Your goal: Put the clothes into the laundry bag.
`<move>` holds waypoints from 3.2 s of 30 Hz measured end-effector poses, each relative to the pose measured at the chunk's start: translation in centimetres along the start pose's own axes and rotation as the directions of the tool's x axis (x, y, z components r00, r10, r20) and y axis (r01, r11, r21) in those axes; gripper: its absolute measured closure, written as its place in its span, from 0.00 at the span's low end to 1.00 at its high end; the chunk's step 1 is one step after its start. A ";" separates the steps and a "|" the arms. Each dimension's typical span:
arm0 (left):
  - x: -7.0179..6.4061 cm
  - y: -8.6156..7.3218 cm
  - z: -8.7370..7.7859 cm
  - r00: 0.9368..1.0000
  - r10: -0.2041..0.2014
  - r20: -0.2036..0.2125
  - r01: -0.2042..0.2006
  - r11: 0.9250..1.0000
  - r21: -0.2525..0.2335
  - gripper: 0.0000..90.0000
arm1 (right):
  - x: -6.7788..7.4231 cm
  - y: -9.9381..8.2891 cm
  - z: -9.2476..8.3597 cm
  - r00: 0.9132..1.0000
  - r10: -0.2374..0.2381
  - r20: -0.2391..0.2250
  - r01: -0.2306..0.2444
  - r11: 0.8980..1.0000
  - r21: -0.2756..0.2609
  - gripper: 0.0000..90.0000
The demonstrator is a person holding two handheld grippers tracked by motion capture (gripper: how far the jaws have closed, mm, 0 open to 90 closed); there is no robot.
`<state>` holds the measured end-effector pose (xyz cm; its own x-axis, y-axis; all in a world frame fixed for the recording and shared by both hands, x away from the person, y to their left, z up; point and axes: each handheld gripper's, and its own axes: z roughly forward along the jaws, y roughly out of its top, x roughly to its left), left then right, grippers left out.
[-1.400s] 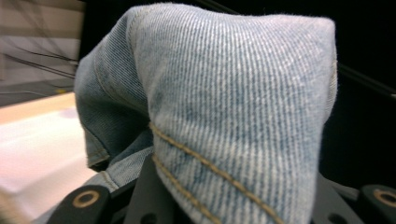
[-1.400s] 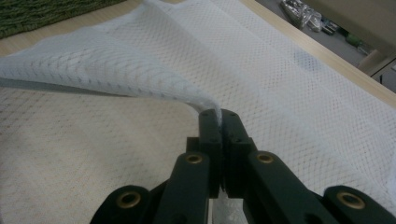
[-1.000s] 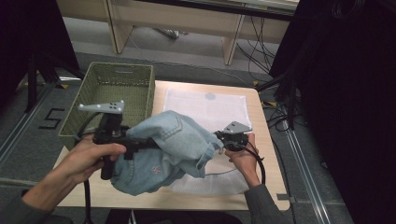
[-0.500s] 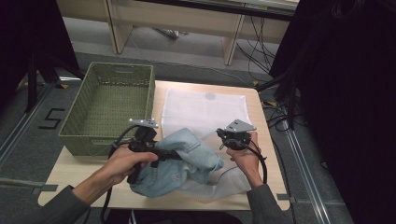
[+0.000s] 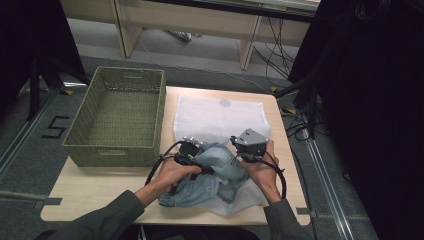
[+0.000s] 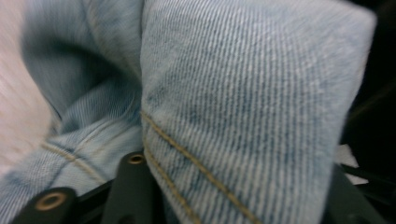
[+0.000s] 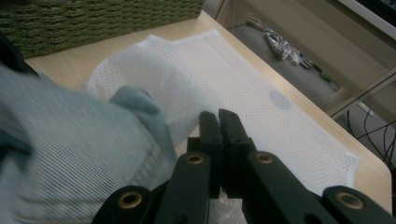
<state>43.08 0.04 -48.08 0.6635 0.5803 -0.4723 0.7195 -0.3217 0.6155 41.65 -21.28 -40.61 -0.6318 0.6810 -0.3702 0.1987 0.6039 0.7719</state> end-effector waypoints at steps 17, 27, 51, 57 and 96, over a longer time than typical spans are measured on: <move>-1.3 1.8 -7.9 0.995 0.033 0.094 -0.021 0.992 -0.126 0.19 | -0.2 -0.4 0.0 1.000 0.010 -0.018 -0.010 1.000 -0.003 1.00; 3.5 4.1 -3.4 1.000 0.021 -0.019 -0.022 0.998 -0.061 0.32 | -0.2 -0.4 0.1 1.000 0.018 -0.018 -0.018 1.000 -0.006 1.00; -1.4 3.6 0.0 0.921 0.381 -0.078 -0.380 0.925 0.023 0.78 | 1.0 0.8 -0.1 0.998 0.014 -0.060 -0.016 0.999 -0.029 1.00; 0.4 2.9 -0.1 0.958 0.250 -0.144 -0.255 0.967 -0.018 0.64 | 1.3 0.6 -0.5 0.997 0.003 -0.074 -0.005 1.000 -0.023 1.00; 2.8 3.0 -7.0 0.950 0.272 -0.156 -0.293 0.946 -0.135 0.98 | 6.0 1.6 -3.5 0.898 0.058 -0.436 -0.068 0.998 -0.007 0.45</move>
<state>45.63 5.94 -43.12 0.7936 0.5803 -0.1828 0.4587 -0.3733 0.8064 35.58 -17.71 -39.77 -0.8826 0.4659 -0.0621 0.2361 0.5536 0.7986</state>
